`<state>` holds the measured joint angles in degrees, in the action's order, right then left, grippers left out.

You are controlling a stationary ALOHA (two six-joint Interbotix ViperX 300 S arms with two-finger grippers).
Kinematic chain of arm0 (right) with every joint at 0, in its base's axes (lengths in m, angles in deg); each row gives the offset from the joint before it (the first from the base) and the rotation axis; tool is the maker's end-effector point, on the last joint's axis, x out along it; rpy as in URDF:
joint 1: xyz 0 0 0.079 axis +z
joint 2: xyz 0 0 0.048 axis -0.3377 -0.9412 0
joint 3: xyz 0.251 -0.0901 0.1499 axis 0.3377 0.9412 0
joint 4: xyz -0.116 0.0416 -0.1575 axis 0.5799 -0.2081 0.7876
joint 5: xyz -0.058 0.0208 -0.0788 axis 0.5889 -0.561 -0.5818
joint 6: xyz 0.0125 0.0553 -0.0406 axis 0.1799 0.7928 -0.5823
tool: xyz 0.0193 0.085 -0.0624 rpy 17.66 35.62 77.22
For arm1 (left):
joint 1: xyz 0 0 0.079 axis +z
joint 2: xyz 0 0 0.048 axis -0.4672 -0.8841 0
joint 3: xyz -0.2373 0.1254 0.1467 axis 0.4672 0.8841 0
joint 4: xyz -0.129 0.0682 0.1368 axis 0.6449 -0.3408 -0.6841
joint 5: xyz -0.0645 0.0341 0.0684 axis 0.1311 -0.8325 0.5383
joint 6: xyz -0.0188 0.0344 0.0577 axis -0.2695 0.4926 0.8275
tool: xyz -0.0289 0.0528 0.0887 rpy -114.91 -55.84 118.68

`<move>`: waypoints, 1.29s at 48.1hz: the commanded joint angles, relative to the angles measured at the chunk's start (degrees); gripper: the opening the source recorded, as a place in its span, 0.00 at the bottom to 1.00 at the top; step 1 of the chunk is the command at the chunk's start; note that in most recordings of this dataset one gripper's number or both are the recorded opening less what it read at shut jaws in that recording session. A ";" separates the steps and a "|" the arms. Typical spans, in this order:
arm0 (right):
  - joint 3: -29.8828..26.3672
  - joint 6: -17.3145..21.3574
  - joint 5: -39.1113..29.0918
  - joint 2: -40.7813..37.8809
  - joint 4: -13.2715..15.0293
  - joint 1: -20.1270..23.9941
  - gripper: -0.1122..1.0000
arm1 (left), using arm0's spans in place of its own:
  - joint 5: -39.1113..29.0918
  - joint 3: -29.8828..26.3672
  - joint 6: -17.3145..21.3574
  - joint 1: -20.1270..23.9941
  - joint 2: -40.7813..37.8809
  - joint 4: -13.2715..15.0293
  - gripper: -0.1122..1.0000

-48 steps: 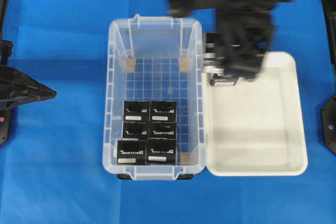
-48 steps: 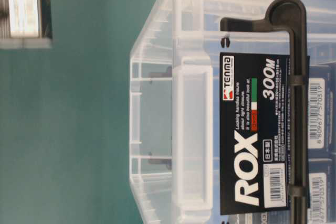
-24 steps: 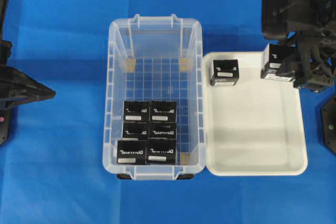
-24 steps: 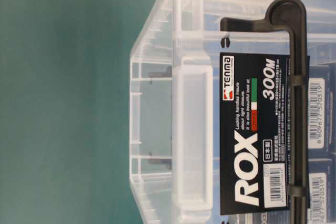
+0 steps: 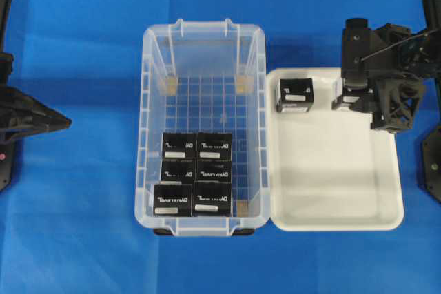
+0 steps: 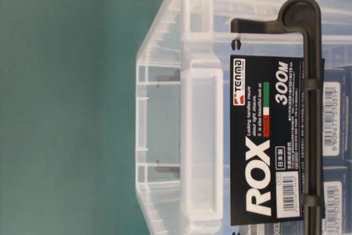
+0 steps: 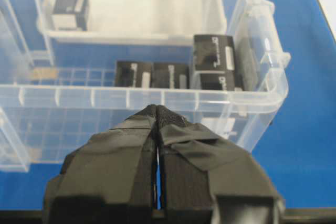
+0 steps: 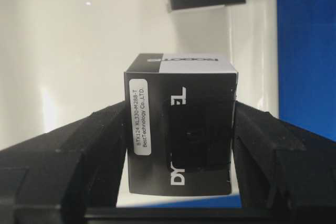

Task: Pick the box from inside the plastic case
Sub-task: 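Lower the box into the white tray beside the other box, then open the right gripper and lift it away from the box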

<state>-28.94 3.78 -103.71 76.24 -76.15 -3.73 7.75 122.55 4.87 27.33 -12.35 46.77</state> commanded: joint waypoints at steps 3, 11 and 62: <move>1.05 -0.26 4.13 -2.46 0.09 0.09 0.65 | 0.53 -1.14 0.09 0.00 -0.26 -0.18 0.08; 0.97 -0.70 7.65 -6.77 0.09 0.09 0.65 | 0.53 -1.23 0.00 0.00 -0.26 -0.18 0.08; -1.41 -6.15 11.69 -18.02 0.09 -2.72 0.65 | 0.53 -0.97 0.09 0.09 -0.53 -0.18 0.08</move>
<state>-30.00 -2.38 -91.50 58.49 -76.15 -6.36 7.75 122.55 4.87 27.33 -12.35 46.69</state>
